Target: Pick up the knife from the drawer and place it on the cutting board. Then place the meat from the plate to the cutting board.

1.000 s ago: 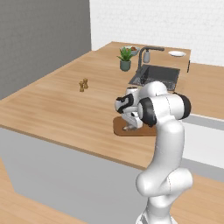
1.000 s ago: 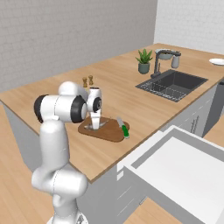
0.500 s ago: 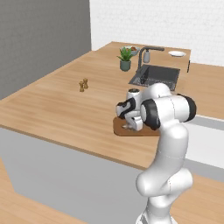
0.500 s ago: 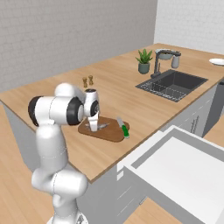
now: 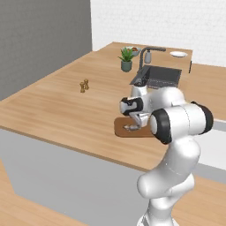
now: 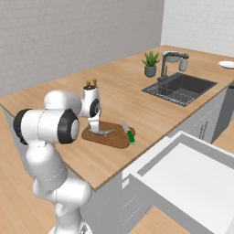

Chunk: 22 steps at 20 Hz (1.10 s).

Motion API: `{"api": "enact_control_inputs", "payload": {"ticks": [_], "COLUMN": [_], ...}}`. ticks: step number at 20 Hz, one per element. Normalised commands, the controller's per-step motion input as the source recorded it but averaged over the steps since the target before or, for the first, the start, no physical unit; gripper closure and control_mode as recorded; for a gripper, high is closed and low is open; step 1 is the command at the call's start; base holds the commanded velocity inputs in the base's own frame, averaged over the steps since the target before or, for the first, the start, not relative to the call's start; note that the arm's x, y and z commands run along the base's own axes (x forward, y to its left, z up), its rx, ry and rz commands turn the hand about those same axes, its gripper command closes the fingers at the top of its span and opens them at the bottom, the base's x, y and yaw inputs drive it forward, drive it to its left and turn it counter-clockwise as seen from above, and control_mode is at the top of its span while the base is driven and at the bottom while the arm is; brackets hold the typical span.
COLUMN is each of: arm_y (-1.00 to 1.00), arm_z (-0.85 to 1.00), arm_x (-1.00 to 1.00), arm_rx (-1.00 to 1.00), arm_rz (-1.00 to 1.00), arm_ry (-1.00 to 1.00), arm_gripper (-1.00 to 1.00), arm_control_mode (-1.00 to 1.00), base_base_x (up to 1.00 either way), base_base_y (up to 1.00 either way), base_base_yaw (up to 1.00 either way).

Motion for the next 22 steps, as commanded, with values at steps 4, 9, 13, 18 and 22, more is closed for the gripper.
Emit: {"api": "enact_control_inputs", "payload": {"ticks": [4,9,13,18,22], "arm_y": [0.0,0.0,0.0,0.0,-0.05], "arm_z": [0.86,0.75,0.62,0.72,0.18], "arm_x": [-0.66,-0.97,-1.0,-1.0,-0.96], "arm_rx": [0.0,0.0,0.0,0.0,0.0], "arm_rz": [0.0,-0.01,-0.03,-0.03,-0.06], "arm_ry": [0.0,-0.01,-0.02,-0.07,-0.08], "arm_gripper": [-1.0,-1.0,-1.0,-1.0,-1.0], "arm_control_mode": [-1.0,-1.0,-1.0,-1.0,-1.0], "base_base_x": [0.0,0.0,0.0,0.0,0.0], "base_base_y": [0.0,0.0,0.0,0.0,0.0], "base_base_yaw": [0.0,0.0,0.0,0.0,0.0]}}
